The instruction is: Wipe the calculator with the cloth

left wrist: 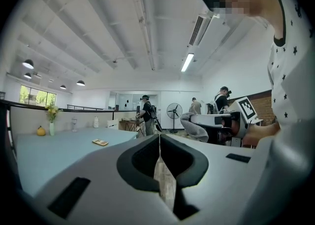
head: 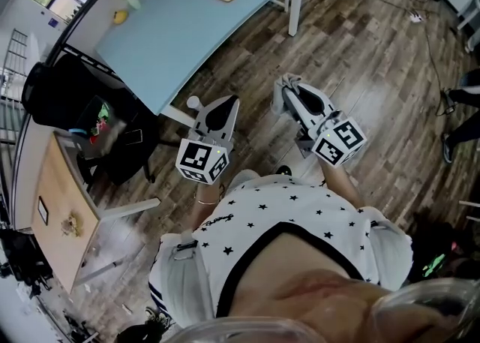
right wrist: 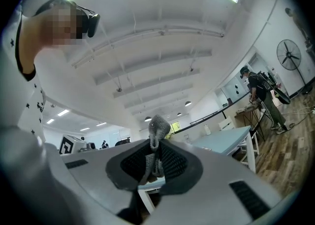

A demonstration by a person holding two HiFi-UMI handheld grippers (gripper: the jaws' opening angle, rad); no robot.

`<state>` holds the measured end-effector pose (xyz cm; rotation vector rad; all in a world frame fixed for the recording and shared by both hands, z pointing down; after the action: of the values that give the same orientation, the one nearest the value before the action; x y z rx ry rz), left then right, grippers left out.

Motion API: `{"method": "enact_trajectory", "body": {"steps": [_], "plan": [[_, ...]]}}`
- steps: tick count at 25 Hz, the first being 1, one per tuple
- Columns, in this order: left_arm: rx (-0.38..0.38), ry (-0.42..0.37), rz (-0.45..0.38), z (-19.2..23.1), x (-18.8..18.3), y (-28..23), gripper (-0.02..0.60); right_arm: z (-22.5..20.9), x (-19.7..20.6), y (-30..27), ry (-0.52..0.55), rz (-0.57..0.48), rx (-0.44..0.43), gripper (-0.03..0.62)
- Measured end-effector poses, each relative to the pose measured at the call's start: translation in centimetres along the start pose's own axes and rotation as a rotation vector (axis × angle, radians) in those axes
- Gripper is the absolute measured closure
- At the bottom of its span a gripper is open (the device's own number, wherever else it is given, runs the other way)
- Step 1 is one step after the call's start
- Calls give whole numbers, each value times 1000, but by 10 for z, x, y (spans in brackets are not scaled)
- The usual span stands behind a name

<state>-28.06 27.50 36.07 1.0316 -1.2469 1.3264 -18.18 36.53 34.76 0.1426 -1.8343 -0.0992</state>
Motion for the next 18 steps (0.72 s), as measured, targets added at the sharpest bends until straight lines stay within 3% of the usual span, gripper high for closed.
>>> {"method": "enact_trajectory", "body": {"steps": [10, 18], "plan": [[-20, 20, 43, 3, 17, -19, 551, -28, 10, 0, -16, 30, -4, 551], [72, 10, 3, 20, 3, -80, 551, -69, 0, -17, 14, 39, 45, 549]]}}
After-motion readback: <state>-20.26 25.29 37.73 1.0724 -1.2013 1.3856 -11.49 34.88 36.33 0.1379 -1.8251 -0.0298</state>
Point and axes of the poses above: the fingertips, and each gripper's own axes: y backward along the fingers, z to its left, x out of its underside, the point moved 1 cm from there along y, backward along the fingers, and after that the axes turned 4 degrees about y, right-handed, at the moved point
